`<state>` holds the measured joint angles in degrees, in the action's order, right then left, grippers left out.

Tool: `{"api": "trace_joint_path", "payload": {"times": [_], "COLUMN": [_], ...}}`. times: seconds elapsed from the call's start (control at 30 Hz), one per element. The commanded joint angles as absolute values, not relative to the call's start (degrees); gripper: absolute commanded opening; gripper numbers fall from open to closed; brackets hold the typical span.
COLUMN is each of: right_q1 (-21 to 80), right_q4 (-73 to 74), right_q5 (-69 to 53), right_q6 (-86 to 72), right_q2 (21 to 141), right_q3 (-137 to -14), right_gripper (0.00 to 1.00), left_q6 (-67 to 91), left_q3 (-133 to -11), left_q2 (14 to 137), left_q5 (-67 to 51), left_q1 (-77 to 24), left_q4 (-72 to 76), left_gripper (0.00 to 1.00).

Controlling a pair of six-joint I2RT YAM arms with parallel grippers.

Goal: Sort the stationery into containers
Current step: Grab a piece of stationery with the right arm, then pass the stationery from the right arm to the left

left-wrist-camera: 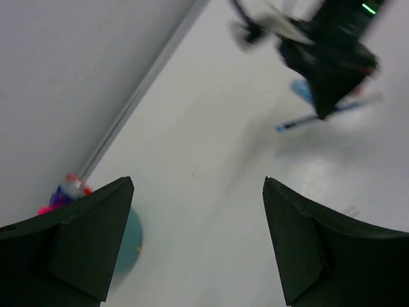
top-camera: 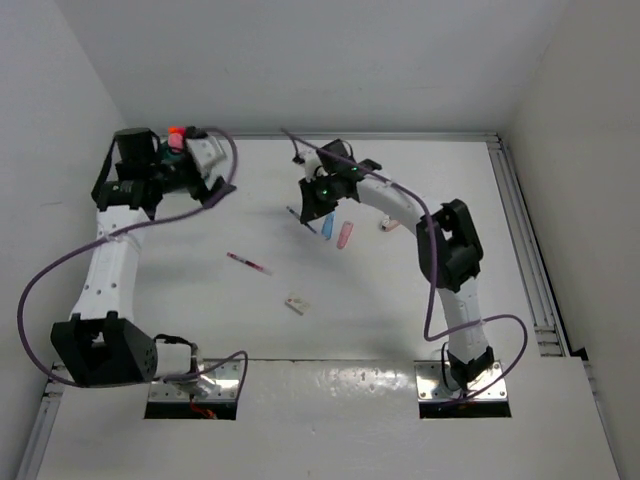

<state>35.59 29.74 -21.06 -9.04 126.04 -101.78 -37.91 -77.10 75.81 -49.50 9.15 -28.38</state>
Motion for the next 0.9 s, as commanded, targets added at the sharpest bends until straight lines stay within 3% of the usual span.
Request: {"api": "trace_joint_path", "payload": {"times": [0.0, 0.17, 0.37, 0.63, 0.87], "right_q1": [33.84, 30.24, 28.66, 27.69, 26.19], "right_q4": [26.73, 21.37, 15.57, 9.06, 9.23], "right_q5": [-31.28, -38.92, -44.63, -46.93, -47.55], "right_q6": [-26.68, -38.22, -47.80, -56.51, -56.78], "right_q2": [118.48, 116.81, 115.76, 113.64, 111.45], "right_q3": [-99.32, -96.33, -93.27, -89.83, -87.89], "right_gripper": [0.00, 0.00, 0.00, 0.00, 0.00], "left_q6": [-63.53, -67.32, -71.10, -70.05, -73.82], "left_q3": [-73.66, -66.28, -61.08, -58.28, -60.55], "left_q2": [70.85, 65.49, 65.12, 68.20, 72.68], "left_q5": [-53.88, -49.49, -42.10, -38.24, -38.23], "left_q1": [1.08, -13.94, -24.33, -30.49, -32.08], "left_q4": [-41.82, -37.56, -29.45, -18.04, -20.38], "left_gripper": [0.89, 0.84, 0.75, 0.66, 0.63]}}
